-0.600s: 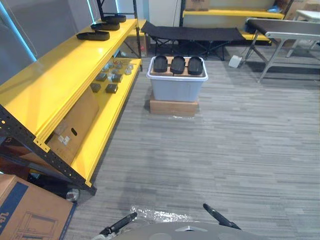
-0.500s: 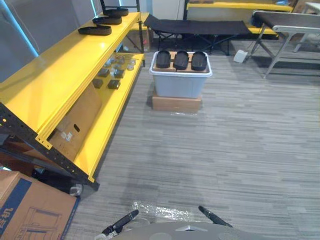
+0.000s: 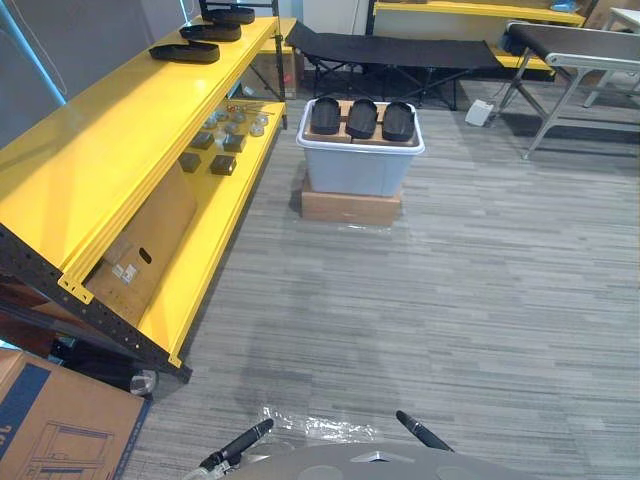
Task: Walk over and take three plastic housings, then place them on the shelf
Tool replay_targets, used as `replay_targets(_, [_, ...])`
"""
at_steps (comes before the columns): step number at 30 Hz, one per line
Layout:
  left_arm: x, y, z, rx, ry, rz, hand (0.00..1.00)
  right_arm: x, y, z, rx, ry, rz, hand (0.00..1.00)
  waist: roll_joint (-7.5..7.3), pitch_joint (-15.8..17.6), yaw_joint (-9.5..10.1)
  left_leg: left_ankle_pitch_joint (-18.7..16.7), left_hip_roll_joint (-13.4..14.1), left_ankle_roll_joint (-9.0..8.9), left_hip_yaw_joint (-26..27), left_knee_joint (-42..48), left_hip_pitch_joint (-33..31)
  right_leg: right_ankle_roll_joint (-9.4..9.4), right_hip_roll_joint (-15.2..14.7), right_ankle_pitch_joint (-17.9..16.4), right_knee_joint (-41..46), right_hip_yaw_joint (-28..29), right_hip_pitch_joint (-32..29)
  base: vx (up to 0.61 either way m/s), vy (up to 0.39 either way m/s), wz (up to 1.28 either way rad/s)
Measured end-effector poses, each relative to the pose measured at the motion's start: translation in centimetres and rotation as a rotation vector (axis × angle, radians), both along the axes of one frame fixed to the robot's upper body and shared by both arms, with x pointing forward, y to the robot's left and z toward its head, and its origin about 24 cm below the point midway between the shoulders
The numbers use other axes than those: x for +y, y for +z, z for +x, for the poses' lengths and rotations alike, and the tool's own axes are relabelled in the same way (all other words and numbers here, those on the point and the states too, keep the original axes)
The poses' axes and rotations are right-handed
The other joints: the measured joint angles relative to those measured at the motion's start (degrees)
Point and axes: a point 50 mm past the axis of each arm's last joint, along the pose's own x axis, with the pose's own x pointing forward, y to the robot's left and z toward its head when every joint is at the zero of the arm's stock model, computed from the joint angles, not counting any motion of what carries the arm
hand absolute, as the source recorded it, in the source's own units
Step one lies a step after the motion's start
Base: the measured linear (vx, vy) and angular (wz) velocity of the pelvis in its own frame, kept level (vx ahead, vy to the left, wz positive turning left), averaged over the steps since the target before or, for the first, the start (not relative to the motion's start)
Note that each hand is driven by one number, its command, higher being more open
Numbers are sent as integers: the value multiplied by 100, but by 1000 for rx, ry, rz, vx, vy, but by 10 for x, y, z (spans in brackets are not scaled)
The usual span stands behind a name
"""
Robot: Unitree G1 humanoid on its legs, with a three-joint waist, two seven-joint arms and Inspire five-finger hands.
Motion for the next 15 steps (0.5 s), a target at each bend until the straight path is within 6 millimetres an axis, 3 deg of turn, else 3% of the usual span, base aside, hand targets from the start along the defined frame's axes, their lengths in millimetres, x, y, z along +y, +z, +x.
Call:
replay_targets(13, [-2, -1, -3, -8, 82, -36, 100, 3, -1, -1, -9, -84, 31, 100, -82, 70, 15, 169, -13, 13, 29, -255, 100, 0, -3, -6, 45, -5, -54, -30, 1, 0])
replay_targets(15, [-1, 0, -1, -13, 81, -39, 100, 3, 0, 5, -27, -98, 30, 100, -111, 142, 14, 88, -49, 76, 46, -160, 31, 85, -138, -367, 793, 21, -429, -6, 11, -2])
